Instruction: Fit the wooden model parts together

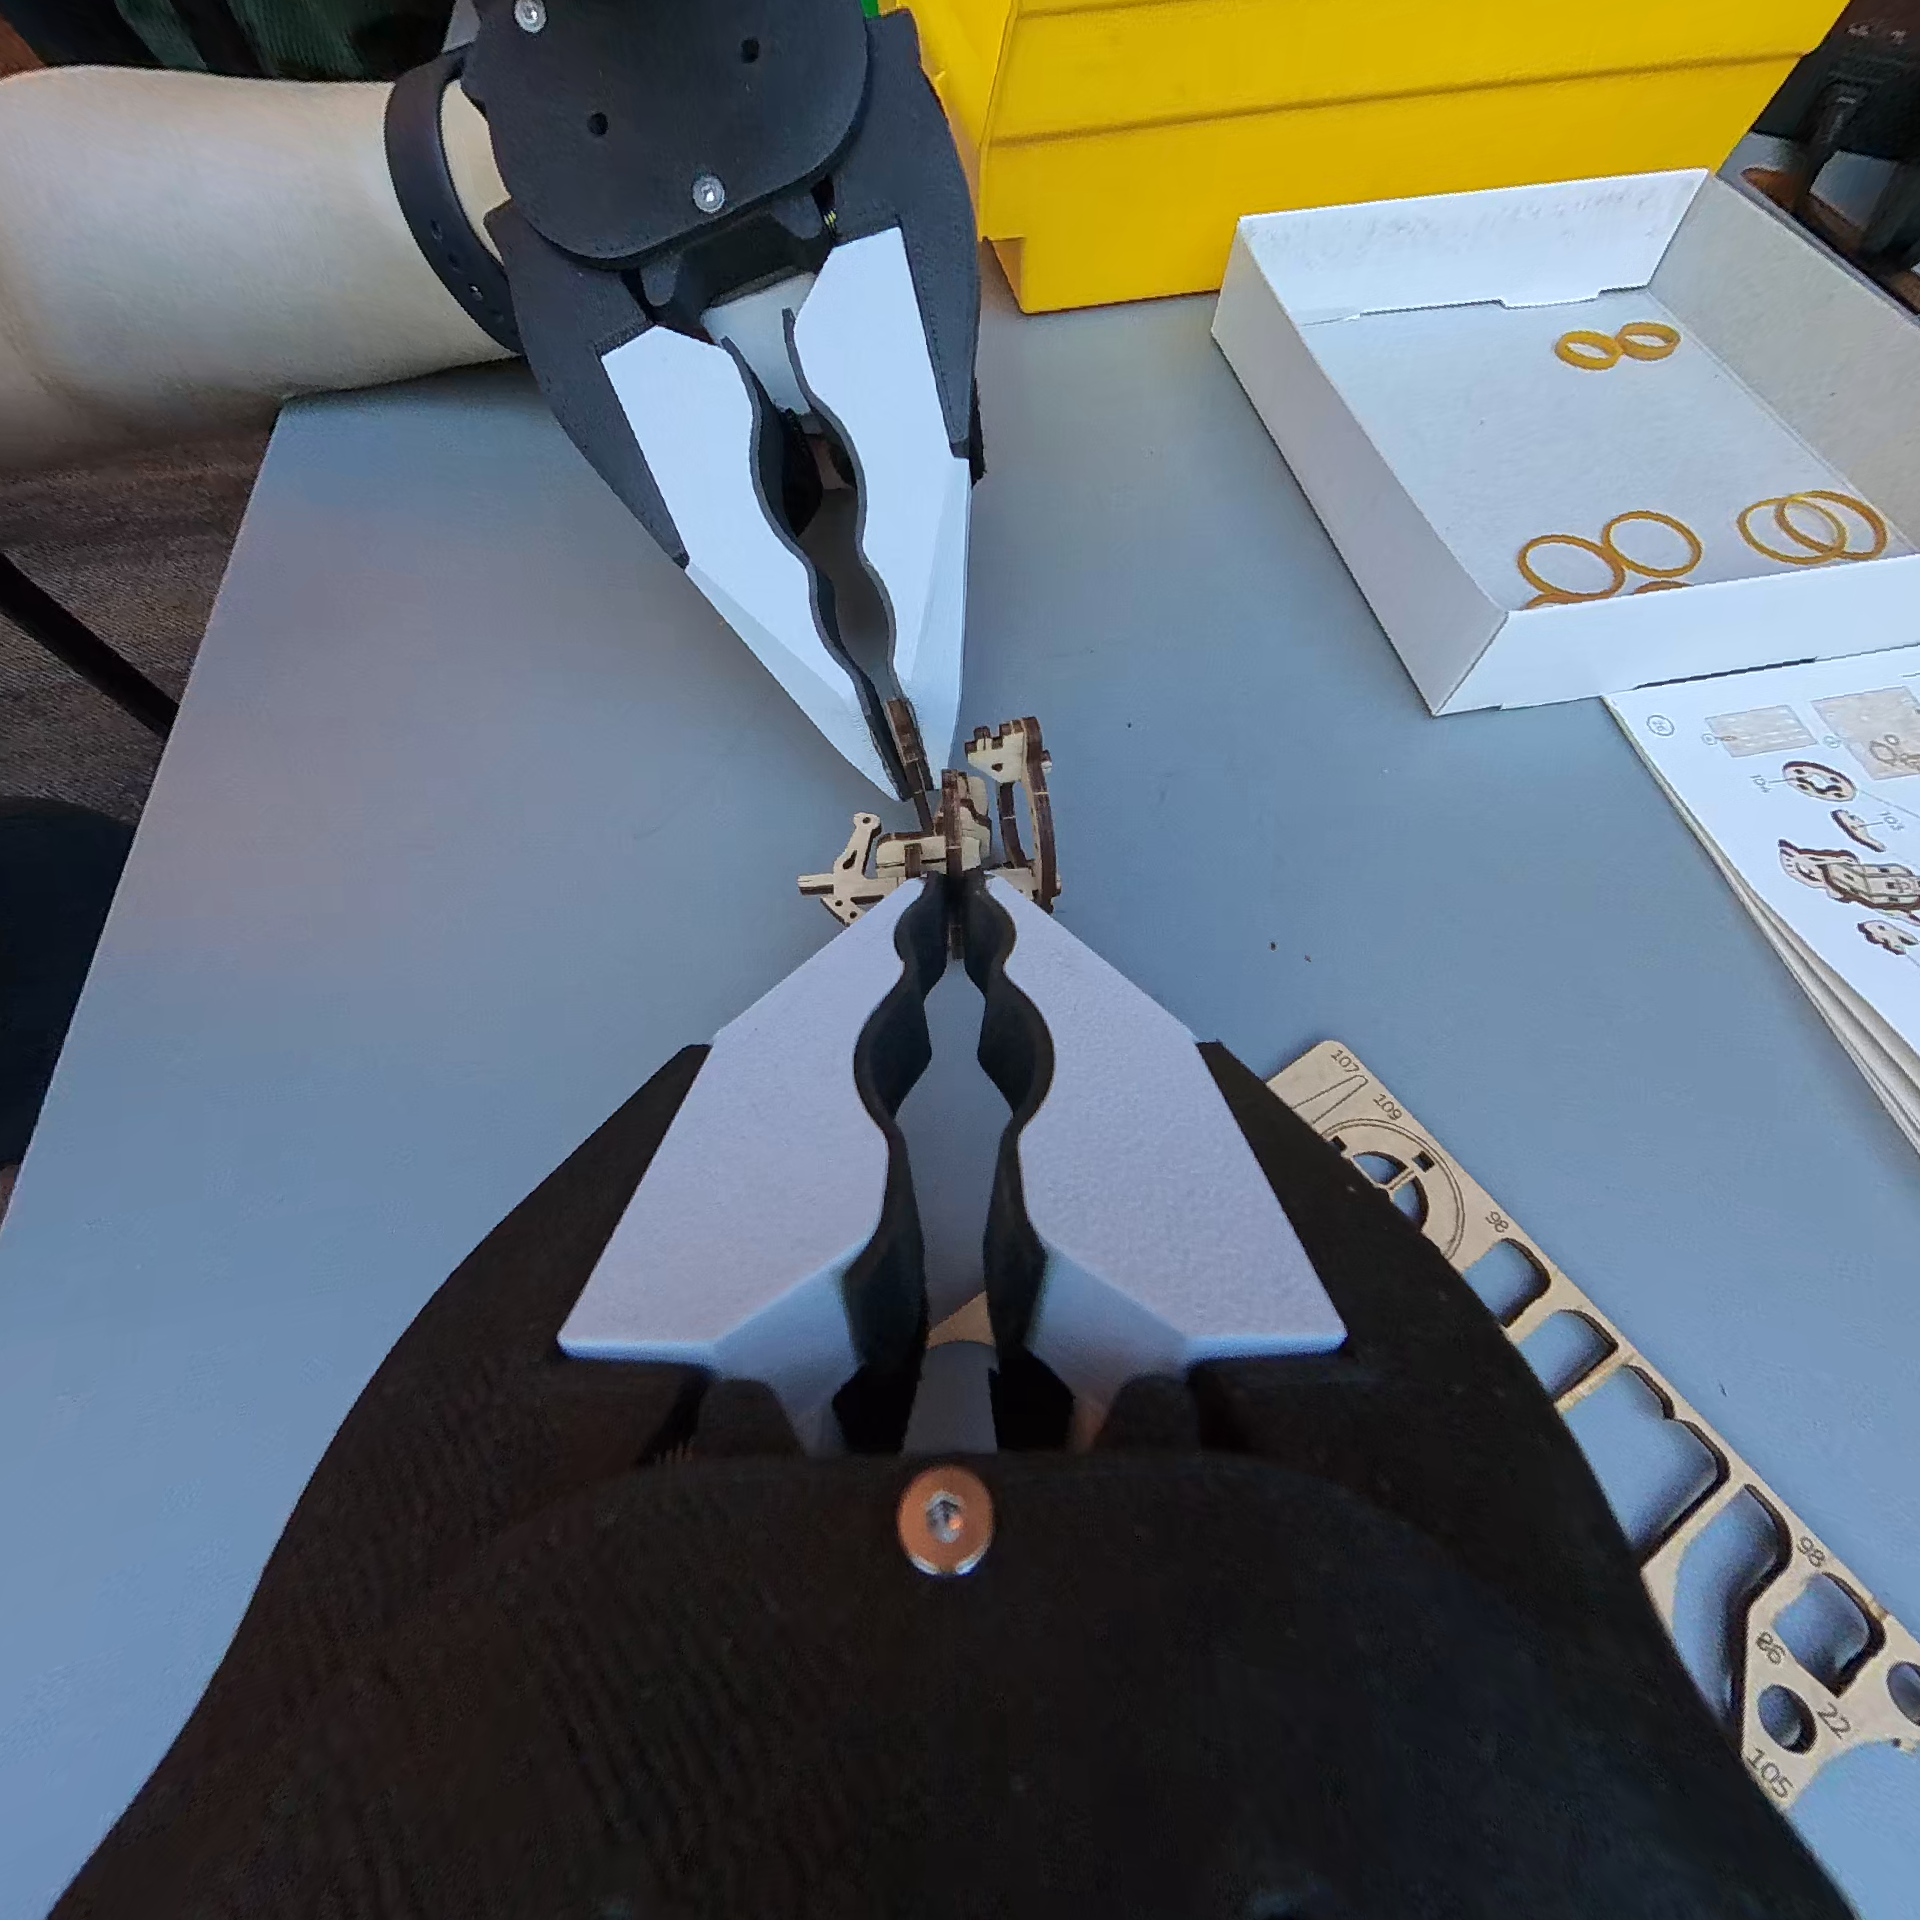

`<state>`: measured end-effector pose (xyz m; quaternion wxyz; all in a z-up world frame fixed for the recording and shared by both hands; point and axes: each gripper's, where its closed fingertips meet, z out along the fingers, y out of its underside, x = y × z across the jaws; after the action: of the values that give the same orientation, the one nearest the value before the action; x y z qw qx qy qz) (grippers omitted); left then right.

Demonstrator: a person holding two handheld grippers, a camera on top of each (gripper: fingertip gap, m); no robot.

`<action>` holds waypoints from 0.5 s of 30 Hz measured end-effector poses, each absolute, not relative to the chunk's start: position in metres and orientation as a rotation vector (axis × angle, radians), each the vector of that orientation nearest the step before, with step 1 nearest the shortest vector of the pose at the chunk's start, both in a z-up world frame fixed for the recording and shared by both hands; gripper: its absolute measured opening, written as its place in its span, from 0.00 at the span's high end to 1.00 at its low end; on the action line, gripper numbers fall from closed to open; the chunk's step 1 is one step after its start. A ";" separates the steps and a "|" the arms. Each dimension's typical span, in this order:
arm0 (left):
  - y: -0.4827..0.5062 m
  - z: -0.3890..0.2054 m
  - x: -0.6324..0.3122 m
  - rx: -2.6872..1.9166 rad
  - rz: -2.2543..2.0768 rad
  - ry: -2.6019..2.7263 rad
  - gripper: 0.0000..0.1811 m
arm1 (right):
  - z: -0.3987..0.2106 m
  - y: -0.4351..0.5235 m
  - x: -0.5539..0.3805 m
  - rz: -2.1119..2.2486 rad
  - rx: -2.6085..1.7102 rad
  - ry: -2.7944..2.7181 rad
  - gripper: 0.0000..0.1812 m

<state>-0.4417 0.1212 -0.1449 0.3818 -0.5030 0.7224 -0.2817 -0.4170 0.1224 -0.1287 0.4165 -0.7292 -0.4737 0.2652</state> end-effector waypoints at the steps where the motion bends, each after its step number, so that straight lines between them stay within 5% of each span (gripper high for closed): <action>1: 0.121 -0.145 -0.442 -1.284 -0.719 1.843 0.99 | -0.129 0.122 -0.417 0.661 -1.830 -1.190 0.99; 15: 0.123 -0.145 -0.442 -1.274 -0.703 1.840 0.99 | -0.129 0.120 -0.416 0.747 -1.839 -1.163 0.98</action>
<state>-0.4415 0.1228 -0.1451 0.3873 -0.5008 0.7231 -0.2763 -0.4163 0.1196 -0.1290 0.4084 -0.7296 -0.4614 0.2966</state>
